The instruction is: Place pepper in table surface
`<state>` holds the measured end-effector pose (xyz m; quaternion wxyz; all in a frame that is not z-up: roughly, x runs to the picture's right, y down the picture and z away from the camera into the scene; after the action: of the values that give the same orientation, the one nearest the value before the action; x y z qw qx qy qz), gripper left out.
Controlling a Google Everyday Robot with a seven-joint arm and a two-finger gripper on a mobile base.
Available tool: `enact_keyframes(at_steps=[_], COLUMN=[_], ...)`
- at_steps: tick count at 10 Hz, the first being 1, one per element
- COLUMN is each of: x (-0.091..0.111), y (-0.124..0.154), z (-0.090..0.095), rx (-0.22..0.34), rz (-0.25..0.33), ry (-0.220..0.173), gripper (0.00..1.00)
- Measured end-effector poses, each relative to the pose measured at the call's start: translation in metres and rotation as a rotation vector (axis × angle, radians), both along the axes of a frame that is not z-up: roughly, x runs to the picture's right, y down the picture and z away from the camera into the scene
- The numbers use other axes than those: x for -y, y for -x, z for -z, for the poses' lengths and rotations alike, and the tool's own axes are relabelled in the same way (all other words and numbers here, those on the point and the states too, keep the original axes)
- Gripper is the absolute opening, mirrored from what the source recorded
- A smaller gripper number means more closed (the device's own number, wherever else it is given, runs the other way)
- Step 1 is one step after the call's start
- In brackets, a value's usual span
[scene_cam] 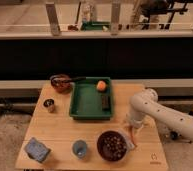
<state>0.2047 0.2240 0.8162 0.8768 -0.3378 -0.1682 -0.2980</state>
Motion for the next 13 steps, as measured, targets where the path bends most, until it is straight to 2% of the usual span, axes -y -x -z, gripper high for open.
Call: enact_keyframes(at_steps=[4, 8, 9, 11, 12, 13], x=[0.001, 0.000, 0.000, -0.003, -0.004, -0.008], y=[-0.004, -0.012, -0.012, -0.011, -0.011, -0.014], z=[-0.004, -0.013, -0.014, -0.016, -0.018, -0.022], rx=[0.012, 0.061, 0.063, 0.068, 0.073, 0.068], rz=[-0.009, 0.009, 0.015, 0.026, 0.023, 0.018], ry=[-0.018, -0.072, -0.077, -0.071, -0.060, -0.031], gripper=[0.80, 0.79, 0.75, 0.53, 0.45, 0.34])
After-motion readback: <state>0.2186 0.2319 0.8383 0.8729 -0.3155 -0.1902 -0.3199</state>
